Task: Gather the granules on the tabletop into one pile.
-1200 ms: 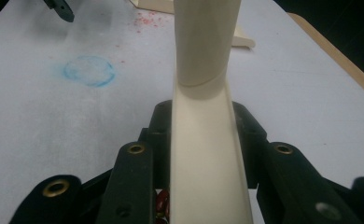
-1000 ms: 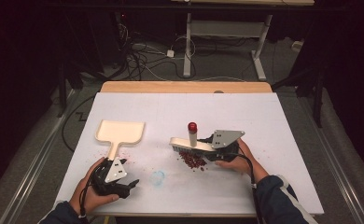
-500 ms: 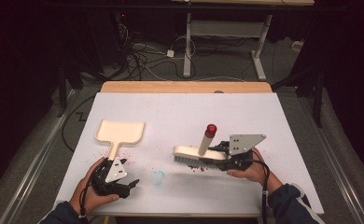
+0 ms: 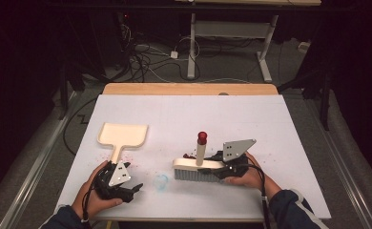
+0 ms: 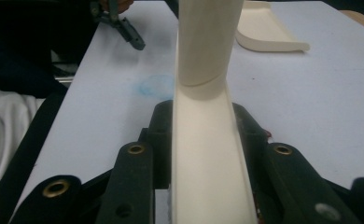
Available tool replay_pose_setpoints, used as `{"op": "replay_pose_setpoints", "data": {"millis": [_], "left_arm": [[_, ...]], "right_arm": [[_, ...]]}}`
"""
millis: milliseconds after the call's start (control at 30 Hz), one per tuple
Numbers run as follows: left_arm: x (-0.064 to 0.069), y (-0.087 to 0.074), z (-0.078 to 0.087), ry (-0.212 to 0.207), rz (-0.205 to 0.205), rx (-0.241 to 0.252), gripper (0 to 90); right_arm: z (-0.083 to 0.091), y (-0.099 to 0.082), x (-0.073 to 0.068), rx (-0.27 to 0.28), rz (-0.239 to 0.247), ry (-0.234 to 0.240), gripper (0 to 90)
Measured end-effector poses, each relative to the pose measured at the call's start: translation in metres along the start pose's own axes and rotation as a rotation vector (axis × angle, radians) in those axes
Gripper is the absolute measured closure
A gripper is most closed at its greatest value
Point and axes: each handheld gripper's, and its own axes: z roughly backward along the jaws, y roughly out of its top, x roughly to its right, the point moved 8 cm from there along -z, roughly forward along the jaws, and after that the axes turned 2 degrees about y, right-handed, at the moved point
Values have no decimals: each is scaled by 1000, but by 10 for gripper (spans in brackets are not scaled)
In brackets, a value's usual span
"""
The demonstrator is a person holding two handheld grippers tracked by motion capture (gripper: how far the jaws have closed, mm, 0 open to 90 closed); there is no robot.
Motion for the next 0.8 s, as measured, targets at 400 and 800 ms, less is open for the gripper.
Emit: {"op": "replay_pose_setpoints", "data": {"millis": [400, 800], "left_arm": [[0, 0, 0, 0, -2, -1, 176], [2, 2, 3, 8, -15, 9, 176]], "right_arm": [[0, 18, 12, 33, -3, -78, 680], [38, 10, 27, 36, -255, -627, 680]]}}
